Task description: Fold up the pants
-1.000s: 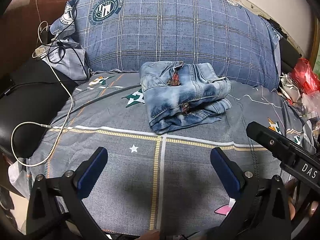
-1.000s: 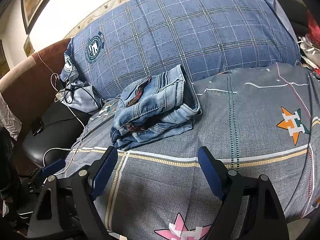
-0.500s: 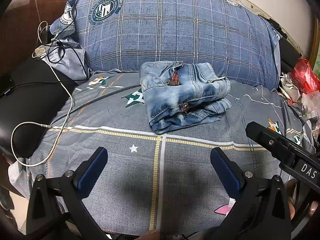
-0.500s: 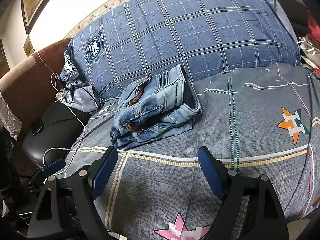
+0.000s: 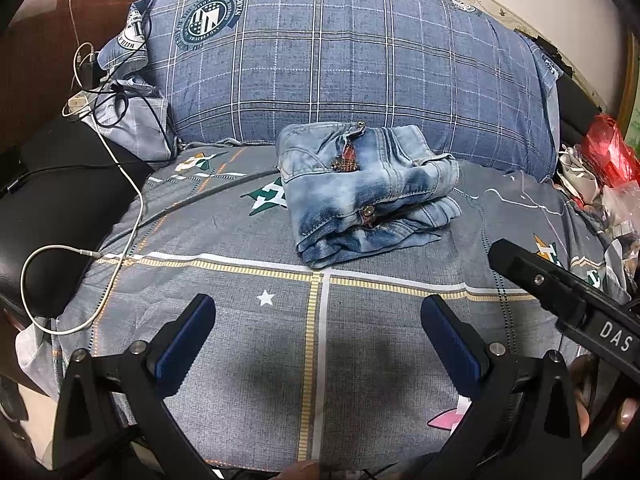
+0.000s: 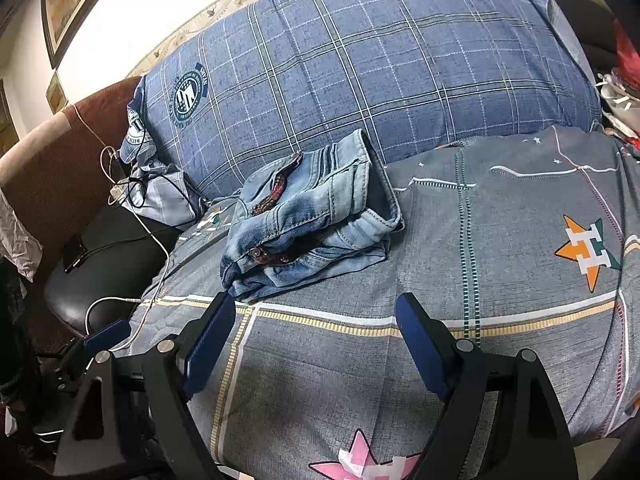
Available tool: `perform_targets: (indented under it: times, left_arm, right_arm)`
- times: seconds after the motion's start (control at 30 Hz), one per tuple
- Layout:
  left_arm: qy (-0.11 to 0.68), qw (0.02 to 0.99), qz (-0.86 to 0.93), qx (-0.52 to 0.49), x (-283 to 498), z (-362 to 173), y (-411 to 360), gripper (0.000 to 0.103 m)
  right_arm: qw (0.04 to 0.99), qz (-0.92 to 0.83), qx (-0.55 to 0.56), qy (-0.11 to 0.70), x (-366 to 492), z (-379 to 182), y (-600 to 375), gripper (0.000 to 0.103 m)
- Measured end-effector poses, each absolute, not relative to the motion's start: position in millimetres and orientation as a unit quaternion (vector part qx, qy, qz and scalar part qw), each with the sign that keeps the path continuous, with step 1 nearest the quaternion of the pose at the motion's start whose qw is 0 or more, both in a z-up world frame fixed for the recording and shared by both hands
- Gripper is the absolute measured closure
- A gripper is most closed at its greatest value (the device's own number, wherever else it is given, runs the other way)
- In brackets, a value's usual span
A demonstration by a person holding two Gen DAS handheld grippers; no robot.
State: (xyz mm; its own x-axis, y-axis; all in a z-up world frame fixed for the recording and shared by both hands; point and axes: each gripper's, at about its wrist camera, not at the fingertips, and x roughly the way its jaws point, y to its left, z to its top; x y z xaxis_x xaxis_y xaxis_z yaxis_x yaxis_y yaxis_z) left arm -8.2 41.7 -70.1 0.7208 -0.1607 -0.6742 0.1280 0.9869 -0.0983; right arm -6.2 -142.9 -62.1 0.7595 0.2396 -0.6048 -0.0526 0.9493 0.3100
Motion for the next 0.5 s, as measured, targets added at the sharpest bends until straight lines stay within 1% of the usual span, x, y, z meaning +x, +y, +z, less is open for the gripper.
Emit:
perform_targets:
  times: [0.5]
  left_arm:
    - [0.361,0.930,-0.069,-0.014,-10.5,-70.5,40.8,0.001]
  right_arm:
    - [0.927,0.078,0.145,0.336,-9.1,-61.1,-145.7,0.020]
